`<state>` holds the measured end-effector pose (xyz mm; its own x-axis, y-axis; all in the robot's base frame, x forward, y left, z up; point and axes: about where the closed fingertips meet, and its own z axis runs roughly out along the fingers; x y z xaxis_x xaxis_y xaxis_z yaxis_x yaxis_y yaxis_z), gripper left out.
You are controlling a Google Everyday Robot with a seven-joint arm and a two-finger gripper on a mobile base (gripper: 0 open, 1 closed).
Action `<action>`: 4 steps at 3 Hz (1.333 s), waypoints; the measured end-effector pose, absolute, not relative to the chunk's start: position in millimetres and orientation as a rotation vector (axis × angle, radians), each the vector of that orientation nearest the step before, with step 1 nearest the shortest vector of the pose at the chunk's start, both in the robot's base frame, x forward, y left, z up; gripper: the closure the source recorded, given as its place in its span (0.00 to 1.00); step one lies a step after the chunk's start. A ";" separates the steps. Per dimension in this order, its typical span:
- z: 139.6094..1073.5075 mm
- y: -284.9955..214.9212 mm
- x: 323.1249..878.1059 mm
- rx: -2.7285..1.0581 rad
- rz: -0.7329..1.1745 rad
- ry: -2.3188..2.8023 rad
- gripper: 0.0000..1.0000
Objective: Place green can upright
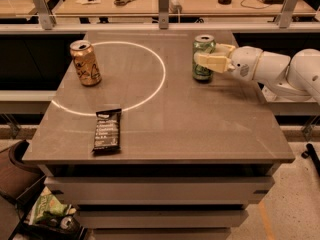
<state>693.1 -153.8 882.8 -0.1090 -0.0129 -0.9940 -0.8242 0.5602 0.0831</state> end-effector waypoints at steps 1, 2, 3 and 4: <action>882.9 -151.0 693.3 -0.742 0.808 1.536 0.60; 883.0 -150.9 693.3 -0.743 0.809 1.536 0.37; 883.0 -147.6 693.5 -0.746 0.813 1.535 0.13; 883.1 -144.4 693.6 -0.750 0.817 1.533 0.00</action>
Offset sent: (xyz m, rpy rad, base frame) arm 0.0002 0.0028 0.0001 0.0004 0.0001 0.0043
